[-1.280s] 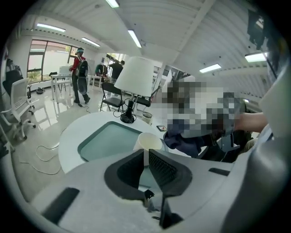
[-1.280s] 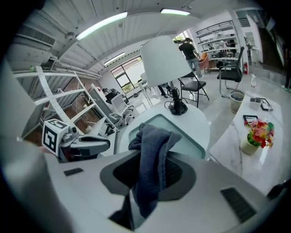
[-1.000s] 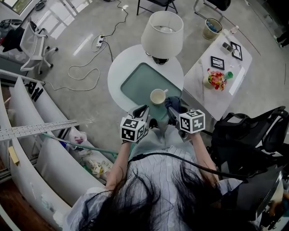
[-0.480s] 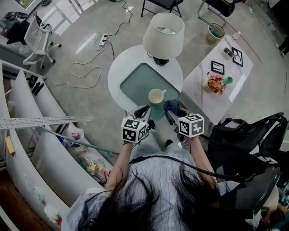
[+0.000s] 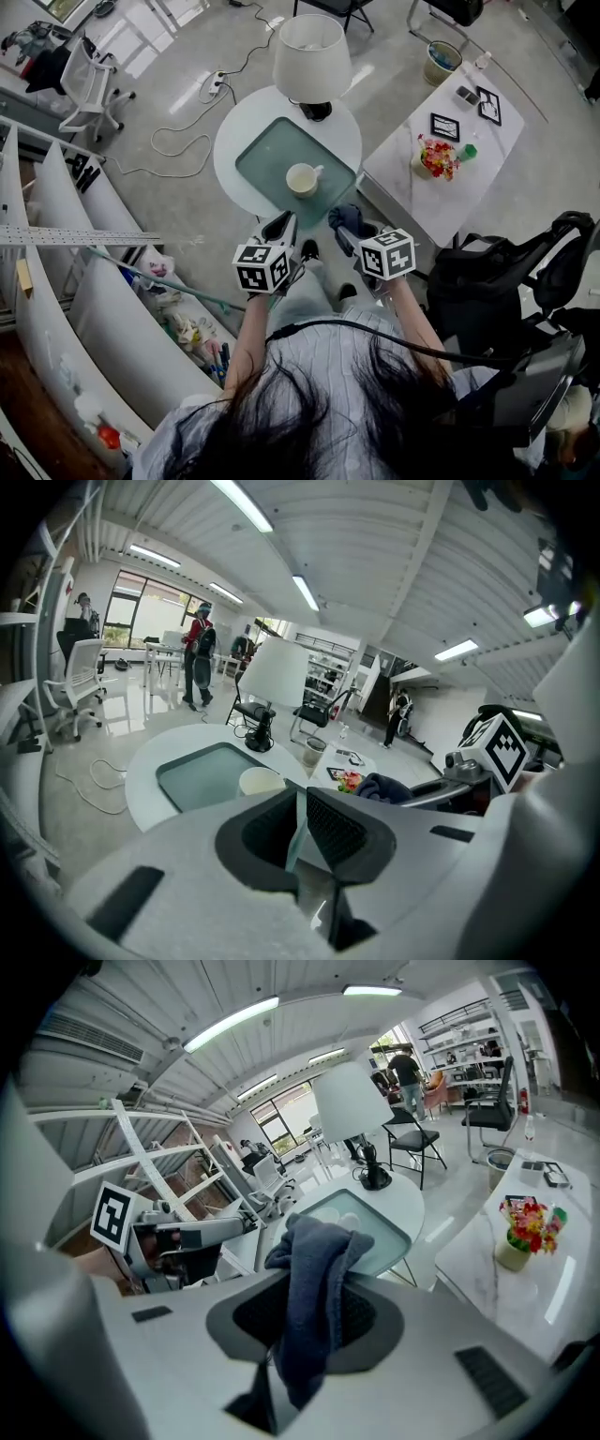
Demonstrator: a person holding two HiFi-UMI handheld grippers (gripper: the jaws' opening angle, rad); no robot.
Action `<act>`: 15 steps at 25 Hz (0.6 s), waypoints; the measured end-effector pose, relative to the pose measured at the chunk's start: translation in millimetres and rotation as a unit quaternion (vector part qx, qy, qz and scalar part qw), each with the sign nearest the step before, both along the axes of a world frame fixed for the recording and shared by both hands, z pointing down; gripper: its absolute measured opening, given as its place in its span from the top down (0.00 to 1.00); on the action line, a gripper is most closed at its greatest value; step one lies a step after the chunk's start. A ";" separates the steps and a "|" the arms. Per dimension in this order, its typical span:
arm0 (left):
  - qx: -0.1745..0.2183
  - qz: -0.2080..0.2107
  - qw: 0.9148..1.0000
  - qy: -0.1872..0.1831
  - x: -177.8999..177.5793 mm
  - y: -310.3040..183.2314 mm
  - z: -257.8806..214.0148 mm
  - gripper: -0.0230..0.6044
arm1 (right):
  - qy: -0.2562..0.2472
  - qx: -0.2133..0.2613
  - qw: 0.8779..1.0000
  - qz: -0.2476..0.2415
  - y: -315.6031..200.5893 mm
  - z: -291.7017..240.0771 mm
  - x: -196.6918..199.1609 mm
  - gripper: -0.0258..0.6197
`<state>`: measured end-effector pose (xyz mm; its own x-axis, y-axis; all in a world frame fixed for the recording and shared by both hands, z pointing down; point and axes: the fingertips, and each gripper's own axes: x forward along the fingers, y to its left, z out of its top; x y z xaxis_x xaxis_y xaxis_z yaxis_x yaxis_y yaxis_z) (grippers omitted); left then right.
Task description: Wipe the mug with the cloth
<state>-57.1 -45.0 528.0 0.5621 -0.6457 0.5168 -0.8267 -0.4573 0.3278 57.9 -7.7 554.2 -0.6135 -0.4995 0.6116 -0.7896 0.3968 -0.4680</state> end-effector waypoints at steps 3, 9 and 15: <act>0.003 -0.016 1.000 -0.006 3.1 24.8 -1.5 0.89 | -0.006 0.005 1.000 -0.013 18.1 -0.1 5.3 0.82; 0.012 -0.043 0.999 0.002 16.8 71.2 -2.2 0.89 | -0.015 0.012 0.999 -0.041 57.8 2.4 12.6 0.82; 0.023 -0.055 0.998 0.002 25.2 115.6 -5.2 0.89 | -0.015 0.017 0.998 -0.066 98.2 2.9 15.1 0.82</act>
